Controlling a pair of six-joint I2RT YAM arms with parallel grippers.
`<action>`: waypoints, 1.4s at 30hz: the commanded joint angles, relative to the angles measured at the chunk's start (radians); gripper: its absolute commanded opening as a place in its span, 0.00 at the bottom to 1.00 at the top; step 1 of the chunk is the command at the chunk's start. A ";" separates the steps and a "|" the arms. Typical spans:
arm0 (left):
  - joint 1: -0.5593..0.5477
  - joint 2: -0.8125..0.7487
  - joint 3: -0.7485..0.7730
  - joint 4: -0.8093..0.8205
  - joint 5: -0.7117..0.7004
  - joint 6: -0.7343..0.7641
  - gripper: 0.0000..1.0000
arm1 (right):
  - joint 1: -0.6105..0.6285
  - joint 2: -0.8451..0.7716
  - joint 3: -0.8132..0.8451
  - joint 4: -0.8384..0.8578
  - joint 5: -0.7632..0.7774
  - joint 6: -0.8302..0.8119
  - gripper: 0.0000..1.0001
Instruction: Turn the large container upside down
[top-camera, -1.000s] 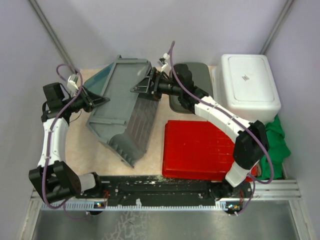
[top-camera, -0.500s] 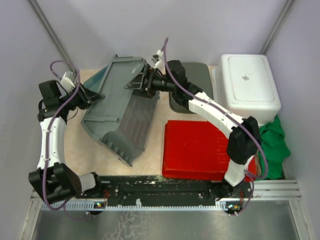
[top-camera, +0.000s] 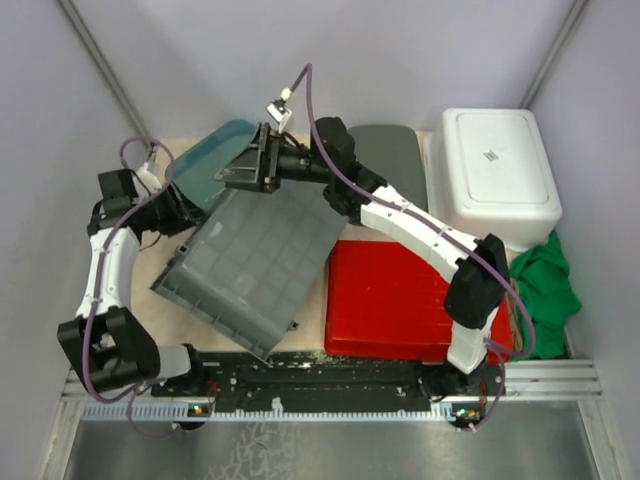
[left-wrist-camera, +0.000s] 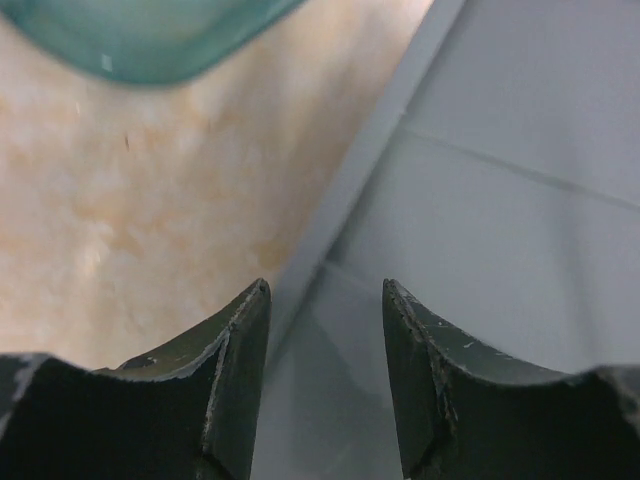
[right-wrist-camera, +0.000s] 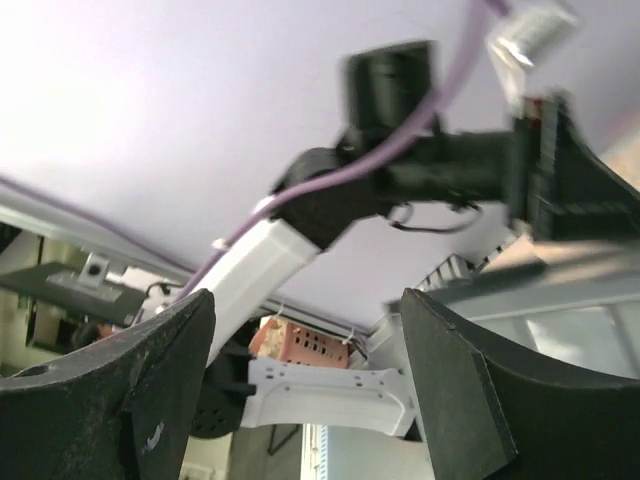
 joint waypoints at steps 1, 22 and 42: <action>-0.019 0.017 -0.033 -0.159 -0.039 0.056 0.54 | 0.010 0.001 0.065 0.116 -0.048 0.010 0.75; -0.071 -0.030 0.352 -0.287 -0.208 -0.018 0.69 | -0.074 -0.251 -0.084 -0.609 0.360 -0.533 0.90; -0.678 -0.197 0.210 0.084 -0.493 -0.144 1.00 | -0.535 -0.543 -0.266 -1.093 1.161 -0.671 0.98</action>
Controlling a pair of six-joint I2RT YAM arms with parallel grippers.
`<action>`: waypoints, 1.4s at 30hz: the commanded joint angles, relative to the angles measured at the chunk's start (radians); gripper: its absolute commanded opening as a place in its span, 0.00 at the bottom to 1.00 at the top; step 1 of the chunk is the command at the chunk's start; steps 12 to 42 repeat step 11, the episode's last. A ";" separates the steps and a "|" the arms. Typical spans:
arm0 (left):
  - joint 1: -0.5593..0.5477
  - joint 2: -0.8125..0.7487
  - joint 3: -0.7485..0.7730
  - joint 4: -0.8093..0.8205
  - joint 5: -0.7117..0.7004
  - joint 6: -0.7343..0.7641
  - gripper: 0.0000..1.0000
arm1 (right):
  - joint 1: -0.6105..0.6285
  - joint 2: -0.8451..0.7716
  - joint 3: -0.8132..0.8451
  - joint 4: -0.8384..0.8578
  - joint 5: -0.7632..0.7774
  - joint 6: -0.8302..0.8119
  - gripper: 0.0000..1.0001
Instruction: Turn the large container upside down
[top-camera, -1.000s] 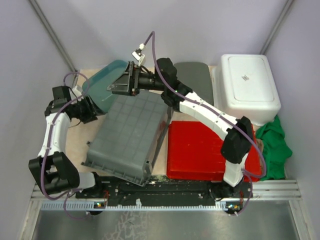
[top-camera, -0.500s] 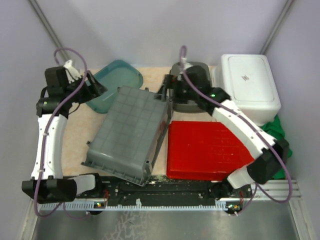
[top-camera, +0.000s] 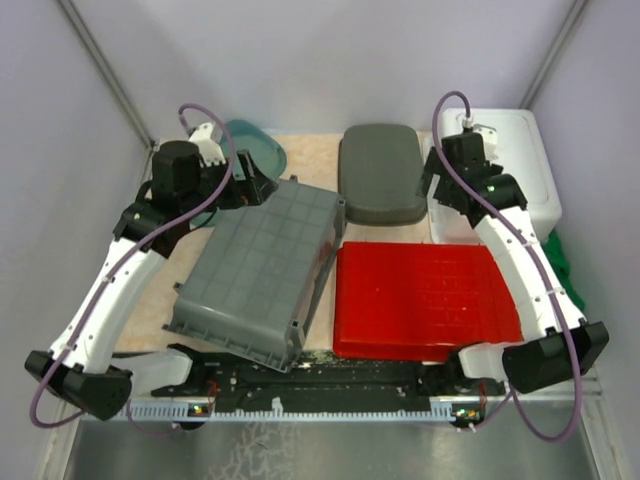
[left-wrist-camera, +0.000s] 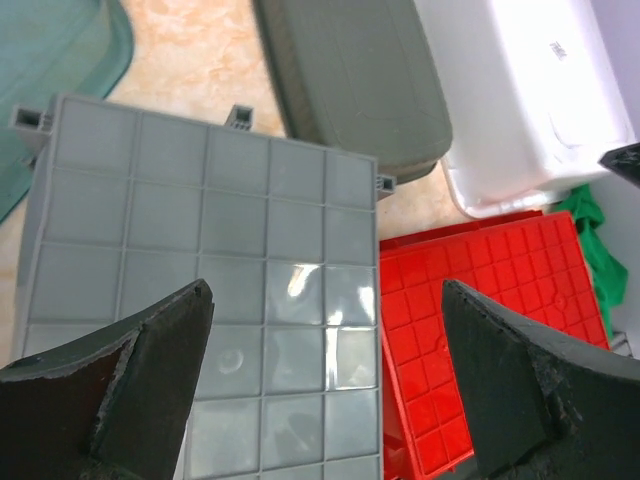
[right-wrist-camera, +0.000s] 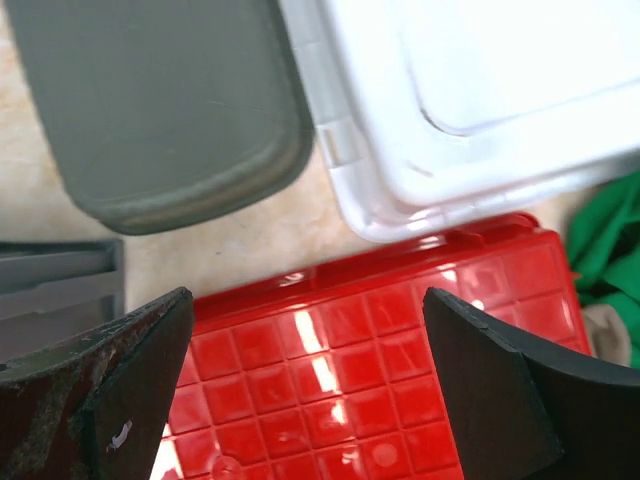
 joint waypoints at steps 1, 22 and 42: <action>0.001 -0.162 -0.159 0.176 -0.075 -0.046 1.00 | 0.002 -0.048 -0.007 -0.035 0.165 -0.014 0.98; 0.002 -0.238 -0.229 0.132 -0.159 -0.100 1.00 | 0.002 -0.158 -0.114 0.090 0.210 -0.003 0.97; 0.002 -0.238 -0.229 0.132 -0.159 -0.100 1.00 | 0.002 -0.158 -0.114 0.090 0.210 -0.003 0.97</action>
